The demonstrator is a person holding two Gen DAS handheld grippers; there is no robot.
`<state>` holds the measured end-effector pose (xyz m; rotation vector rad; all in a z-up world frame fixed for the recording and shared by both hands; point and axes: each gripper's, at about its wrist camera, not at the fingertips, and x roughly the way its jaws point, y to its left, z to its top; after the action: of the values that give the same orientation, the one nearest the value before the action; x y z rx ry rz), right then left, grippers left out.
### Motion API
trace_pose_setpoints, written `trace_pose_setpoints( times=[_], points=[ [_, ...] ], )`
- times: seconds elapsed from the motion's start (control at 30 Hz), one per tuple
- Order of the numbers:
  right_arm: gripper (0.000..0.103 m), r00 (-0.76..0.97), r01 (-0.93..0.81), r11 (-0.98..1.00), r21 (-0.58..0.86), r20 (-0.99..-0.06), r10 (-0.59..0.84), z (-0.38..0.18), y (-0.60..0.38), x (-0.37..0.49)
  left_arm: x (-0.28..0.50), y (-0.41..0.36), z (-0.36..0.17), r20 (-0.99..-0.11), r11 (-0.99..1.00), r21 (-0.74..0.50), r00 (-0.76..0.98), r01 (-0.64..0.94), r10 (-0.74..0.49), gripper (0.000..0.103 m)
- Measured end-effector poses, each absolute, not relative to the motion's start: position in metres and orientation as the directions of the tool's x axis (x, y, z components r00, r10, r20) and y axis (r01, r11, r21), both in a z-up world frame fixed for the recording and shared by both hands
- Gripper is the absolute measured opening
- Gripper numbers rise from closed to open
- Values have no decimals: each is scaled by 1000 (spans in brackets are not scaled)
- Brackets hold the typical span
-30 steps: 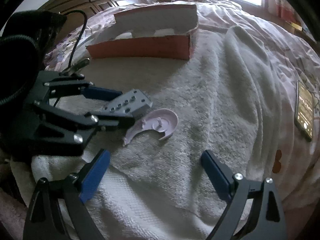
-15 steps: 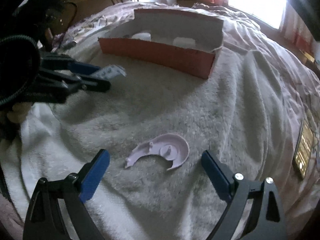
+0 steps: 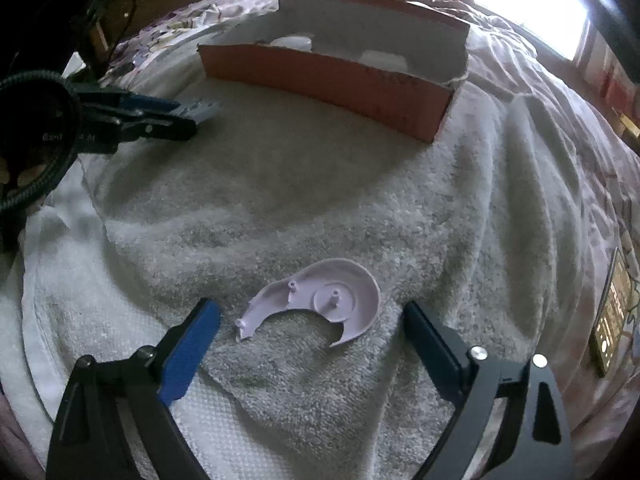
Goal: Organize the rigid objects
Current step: 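Close the right tool on the lilac curved piece while the left tool holds the plate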
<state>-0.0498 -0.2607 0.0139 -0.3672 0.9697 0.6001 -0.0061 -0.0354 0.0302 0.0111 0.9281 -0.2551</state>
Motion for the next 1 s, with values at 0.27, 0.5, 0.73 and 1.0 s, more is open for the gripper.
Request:
trace_pose_setpoints(
  times=[0.27, 0.5, 0.73, 1.0],
  points=[
    [74, 445, -587, 810, -22, -844, 299, 18, -275, -44, -5, -36, 28, -795, 970, -104, 567, 220, -215, 47],
    [59, 455, -539, 842, 15, -837, 305, 21, -285, -36, -5, -35, 28, -796, 970, -105, 566, 220, -215, 47],
    [73, 452, -548, 836, 13, -836, 310, 18, -279, -39, -4, -34, 25, -800, 970, -110, 561, 216, -215, 47],
    [80, 487, -539, 842, -21, -824, 291, 16, -267, -35, -3, -34, 24, -801, 970, -113, 558, 214, -217, 47]
  ],
)
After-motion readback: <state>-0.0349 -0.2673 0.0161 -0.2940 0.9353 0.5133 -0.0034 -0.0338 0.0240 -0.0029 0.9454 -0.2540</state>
